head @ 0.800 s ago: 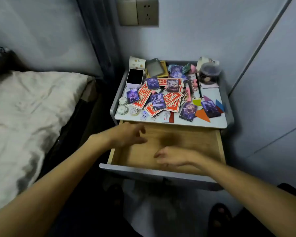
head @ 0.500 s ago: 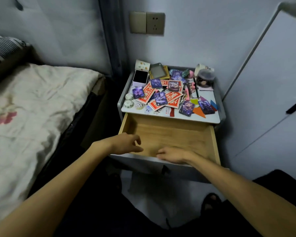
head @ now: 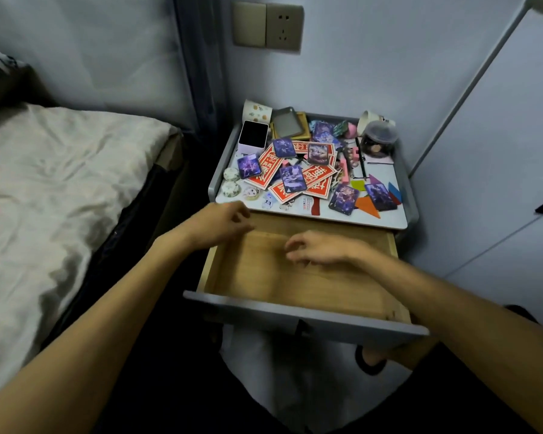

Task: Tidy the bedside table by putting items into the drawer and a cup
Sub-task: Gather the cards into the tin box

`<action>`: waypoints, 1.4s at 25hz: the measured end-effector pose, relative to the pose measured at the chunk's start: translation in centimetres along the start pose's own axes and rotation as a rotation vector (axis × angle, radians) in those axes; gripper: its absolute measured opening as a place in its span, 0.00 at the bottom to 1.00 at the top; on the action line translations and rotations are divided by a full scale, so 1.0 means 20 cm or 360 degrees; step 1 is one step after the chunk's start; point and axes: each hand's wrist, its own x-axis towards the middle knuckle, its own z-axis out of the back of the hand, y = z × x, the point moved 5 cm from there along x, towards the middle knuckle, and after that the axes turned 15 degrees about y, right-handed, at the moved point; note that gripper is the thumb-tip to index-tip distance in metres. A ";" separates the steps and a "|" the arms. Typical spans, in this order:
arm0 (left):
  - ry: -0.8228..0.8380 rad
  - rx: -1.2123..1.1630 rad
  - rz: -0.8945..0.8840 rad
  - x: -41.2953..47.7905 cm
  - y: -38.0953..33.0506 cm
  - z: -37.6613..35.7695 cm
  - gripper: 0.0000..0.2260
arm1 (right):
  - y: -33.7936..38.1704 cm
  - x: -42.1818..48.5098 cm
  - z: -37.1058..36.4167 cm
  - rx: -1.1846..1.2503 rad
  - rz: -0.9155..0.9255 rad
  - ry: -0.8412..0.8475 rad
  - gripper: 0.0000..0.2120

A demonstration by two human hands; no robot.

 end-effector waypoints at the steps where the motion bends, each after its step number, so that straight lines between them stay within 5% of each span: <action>1: -0.0150 -0.0144 -0.0038 0.03 0.01 0.08 0.14 | 0.04 -0.01 0.12 -0.0176 0.0020 -0.0119 0.19; 6: -0.0613 -0.1175 -0.0146 0.23 0.15 0.38 0.07 | 0.21 0.10 0.67 -0.0303 0.0196 -0.0631 0.14; 11: -0.0713 -0.1903 -0.0065 0.44 0.30 0.45 0.09 | 0.35 0.51 1.08 -0.0644 0.0209 -0.1073 0.13; 25: -0.0727 -0.2284 -0.0056 0.59 0.38 0.50 0.08 | 0.34 0.78 1.16 -0.1037 0.0132 -0.1284 0.11; 32: -0.0519 -0.2391 -0.0072 0.60 0.31 0.48 0.11 | 0.57 0.43 0.96 -0.1003 0.0652 -0.1107 0.11; 35: -0.0687 -0.2436 -0.0069 0.58 0.32 0.49 0.05 | 0.60 0.45 0.88 -0.0881 0.0844 -0.0998 0.10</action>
